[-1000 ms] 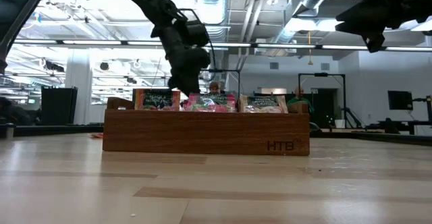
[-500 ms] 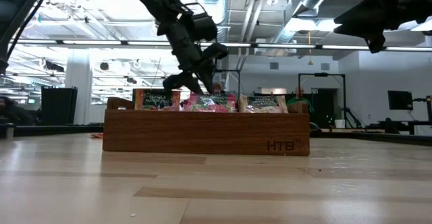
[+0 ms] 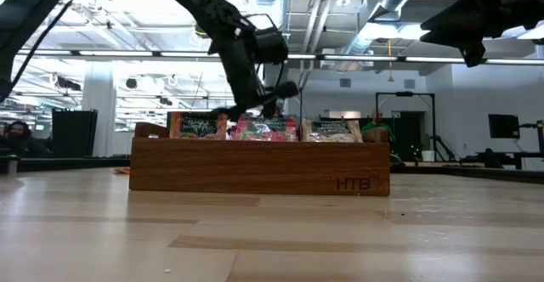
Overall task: Pick & Place Tea
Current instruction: Put the orange tea bag into the left section of the wooden organizer
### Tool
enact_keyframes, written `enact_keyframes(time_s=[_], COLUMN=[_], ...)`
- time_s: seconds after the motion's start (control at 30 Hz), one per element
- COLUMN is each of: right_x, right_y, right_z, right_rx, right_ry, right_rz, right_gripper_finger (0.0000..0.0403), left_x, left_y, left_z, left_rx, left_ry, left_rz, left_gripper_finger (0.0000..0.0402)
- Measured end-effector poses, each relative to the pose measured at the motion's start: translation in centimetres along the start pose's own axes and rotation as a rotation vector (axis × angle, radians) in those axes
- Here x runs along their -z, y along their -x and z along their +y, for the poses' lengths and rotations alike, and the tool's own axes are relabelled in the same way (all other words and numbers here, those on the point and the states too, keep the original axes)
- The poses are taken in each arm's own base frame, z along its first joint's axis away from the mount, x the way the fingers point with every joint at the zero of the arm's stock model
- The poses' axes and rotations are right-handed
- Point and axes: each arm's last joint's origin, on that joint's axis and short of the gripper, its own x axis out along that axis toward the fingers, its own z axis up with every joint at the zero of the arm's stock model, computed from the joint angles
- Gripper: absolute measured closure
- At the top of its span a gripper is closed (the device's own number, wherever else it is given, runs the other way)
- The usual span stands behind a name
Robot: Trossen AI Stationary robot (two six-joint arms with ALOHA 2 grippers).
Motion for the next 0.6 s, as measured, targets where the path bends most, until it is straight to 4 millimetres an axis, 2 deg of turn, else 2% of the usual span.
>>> enact_keyframes(time_s=[0.13,0.47,0.6], right_x=[0.0,0.0,0.0], right_y=[0.0,0.0,0.0], right_z=[0.0,0.0,0.0], right_rx=[0.0,0.0,0.0], right_ry=[0.0,0.0,0.008], right_rz=[0.0,0.0,0.001], right_gripper_finger=[0.0305,0.0305,0.0305], left_x=[0.2,0.6,0.6], left_y=[-1.5,-1.7,-1.6], left_z=[0.6,1.3,1.5], left_rx=[-0.056,-0.151,-0.172], left_ry=[0.052,0.082,-0.028], left_rz=[0.029,0.02,0.015], left_gripper_finger=[0.0289,0.0289,0.0289])
